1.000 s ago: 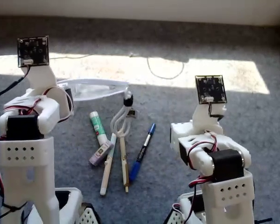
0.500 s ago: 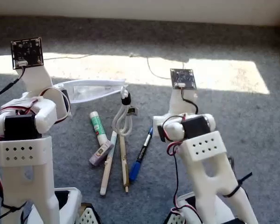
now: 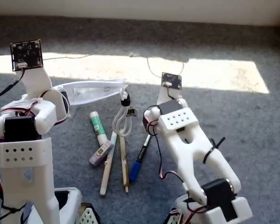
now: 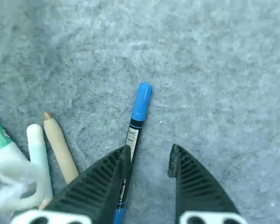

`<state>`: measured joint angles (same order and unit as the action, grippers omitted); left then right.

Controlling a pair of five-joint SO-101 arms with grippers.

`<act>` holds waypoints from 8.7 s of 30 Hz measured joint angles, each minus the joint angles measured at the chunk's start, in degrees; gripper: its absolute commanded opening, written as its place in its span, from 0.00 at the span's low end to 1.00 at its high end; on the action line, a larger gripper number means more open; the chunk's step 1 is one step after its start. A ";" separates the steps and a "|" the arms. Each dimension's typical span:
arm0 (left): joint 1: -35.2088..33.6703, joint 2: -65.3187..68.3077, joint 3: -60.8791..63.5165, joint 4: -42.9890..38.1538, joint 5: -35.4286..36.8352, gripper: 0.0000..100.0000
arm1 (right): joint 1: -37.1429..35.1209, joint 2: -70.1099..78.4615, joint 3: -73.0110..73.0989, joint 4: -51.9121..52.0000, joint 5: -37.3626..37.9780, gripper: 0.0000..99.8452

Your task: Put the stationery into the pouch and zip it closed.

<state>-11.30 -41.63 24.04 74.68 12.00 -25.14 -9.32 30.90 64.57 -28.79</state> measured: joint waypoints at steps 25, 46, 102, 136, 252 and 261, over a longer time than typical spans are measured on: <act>0.00 0.00 3.16 0.00 0.00 0.01 | -0.53 23.65 -13.45 -0.97 -0.53 0.07; 0.00 0.44 3.16 0.00 0.09 0.01 | 1.76 17.14 -13.45 3.52 -0.53 0.00; 5.10 0.97 0.97 -1.41 3.08 0.01 | -16.09 -51.96 3.69 -29.63 22.15 0.00; 5.19 0.97 0.97 -1.41 3.08 0.01 | -18.02 -49.05 30.59 -75.34 40.97 0.00; -10.55 1.05 -0.88 -0.35 2.73 0.01 | -15.65 17.14 -5.10 -9.41 23.65 0.00; -10.55 1.05 -0.88 -0.35 2.73 0.01 | -11.52 17.14 -6.95 0.35 24.79 0.00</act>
<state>-21.85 -40.57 23.16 74.33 14.73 -36.66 7.82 23.96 64.92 -4.00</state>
